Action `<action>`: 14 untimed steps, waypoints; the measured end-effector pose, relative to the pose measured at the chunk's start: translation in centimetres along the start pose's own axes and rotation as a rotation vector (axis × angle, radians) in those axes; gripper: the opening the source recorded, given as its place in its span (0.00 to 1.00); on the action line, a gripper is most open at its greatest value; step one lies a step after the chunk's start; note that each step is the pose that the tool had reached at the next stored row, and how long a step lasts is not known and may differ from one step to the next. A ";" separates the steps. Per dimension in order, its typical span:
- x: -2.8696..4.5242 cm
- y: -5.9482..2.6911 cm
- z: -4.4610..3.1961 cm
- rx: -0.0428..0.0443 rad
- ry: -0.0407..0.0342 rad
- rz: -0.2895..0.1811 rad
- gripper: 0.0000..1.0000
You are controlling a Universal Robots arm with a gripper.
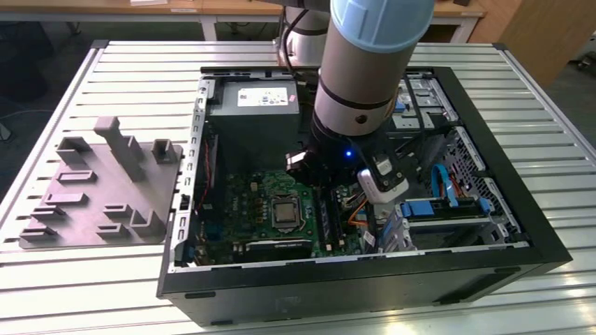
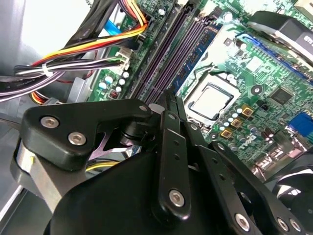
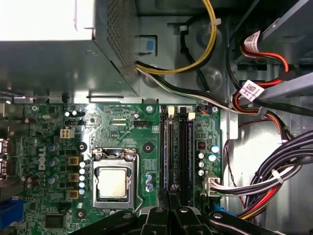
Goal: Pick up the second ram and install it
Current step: 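Insert the second ram into the second slot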
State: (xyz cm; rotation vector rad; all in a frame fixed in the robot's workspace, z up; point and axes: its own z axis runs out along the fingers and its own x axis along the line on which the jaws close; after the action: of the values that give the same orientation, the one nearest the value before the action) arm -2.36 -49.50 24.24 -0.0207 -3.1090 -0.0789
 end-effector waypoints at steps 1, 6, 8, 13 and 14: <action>-0.07 0.00 0.02 0.0000 0.0000 0.001 0.11; -0.18 -0.02 0.25 -0.0003 -0.0002 0.005 0.11; -0.20 -0.03 0.31 -0.0001 -0.0002 0.007 0.11; -0.22 -0.03 0.32 -0.0002 -0.0001 0.007 0.11; -0.31 -0.04 0.33 -0.0003 0.0002 0.007 0.11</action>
State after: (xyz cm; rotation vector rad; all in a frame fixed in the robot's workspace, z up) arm -2.07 -49.53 23.90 -0.0316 -3.1086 -0.0791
